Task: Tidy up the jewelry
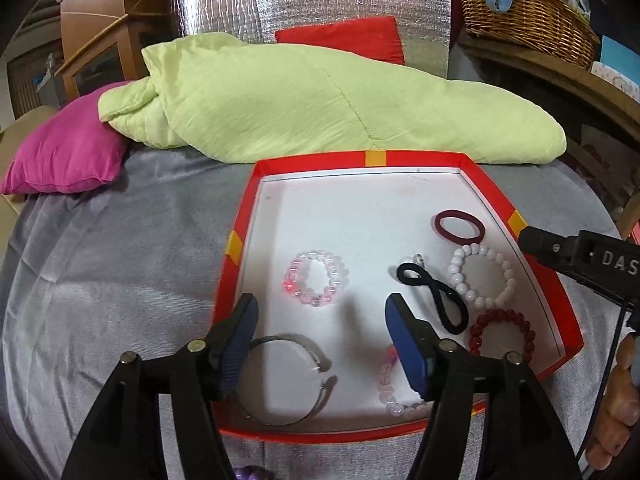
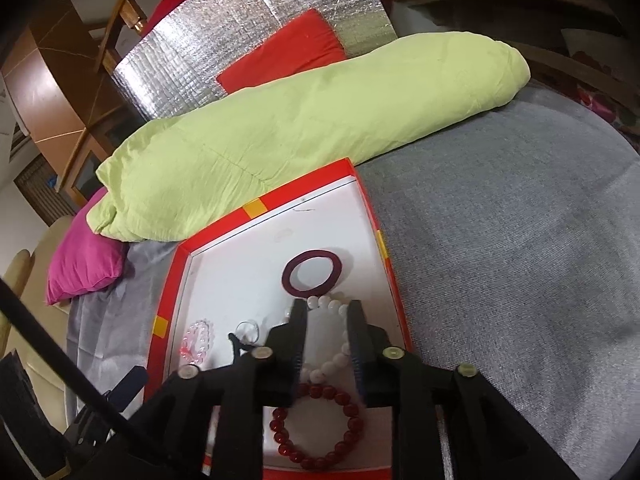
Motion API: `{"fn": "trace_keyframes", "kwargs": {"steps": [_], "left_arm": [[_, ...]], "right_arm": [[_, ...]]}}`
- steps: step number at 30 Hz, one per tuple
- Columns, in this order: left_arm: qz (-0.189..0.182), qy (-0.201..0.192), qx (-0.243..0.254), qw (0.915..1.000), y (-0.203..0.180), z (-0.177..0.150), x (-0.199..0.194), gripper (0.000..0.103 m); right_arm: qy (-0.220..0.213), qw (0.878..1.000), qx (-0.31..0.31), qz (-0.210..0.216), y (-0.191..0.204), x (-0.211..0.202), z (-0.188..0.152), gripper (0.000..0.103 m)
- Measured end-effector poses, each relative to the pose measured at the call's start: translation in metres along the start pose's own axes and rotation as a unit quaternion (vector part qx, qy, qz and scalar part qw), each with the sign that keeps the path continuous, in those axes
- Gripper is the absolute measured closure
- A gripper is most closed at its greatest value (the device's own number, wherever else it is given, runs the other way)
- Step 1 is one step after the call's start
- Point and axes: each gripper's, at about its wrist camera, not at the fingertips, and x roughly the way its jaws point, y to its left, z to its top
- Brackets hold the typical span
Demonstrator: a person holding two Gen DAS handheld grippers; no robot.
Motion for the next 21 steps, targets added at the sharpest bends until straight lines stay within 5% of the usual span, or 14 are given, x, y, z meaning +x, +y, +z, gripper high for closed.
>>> {"fn": "trace_keyframes", "kwargs": {"steps": [5,21], "left_arm": [[0.03,-0.02,0.002,0.9993,0.013,-0.001,-0.018,0.03],[0.053,-0.074,0.022,0.9956,0.035,-0.026,-0.086,0.019]], "right_arm": [[-0.002,1.0,-0.028,0.005,0.01,-0.018,-0.003,0.057],[-0.011,0.981,-0.173,-0.09,0.045,-0.086,-0.061,0.052]]}}
